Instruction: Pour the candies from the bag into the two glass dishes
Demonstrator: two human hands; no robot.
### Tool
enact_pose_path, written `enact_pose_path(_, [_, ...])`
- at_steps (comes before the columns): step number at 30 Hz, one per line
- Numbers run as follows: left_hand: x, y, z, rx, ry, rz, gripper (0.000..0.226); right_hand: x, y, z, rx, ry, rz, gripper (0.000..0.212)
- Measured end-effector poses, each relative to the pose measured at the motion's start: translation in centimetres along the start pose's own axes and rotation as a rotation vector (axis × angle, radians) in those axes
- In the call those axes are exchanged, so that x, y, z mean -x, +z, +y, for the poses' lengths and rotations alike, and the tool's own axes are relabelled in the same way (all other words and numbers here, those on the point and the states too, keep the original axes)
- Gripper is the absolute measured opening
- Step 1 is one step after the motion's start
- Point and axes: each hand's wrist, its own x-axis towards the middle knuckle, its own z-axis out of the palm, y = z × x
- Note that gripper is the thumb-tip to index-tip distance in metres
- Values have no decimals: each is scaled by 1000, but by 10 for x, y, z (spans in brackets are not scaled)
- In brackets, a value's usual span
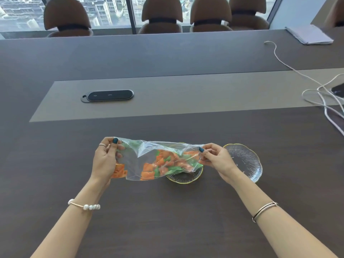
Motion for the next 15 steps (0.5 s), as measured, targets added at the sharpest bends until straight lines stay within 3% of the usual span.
enact_pose_path(15, [19, -17, 20, 63, -7, 90, 22, 2, 7, -3, -23, -30, -85, 6])
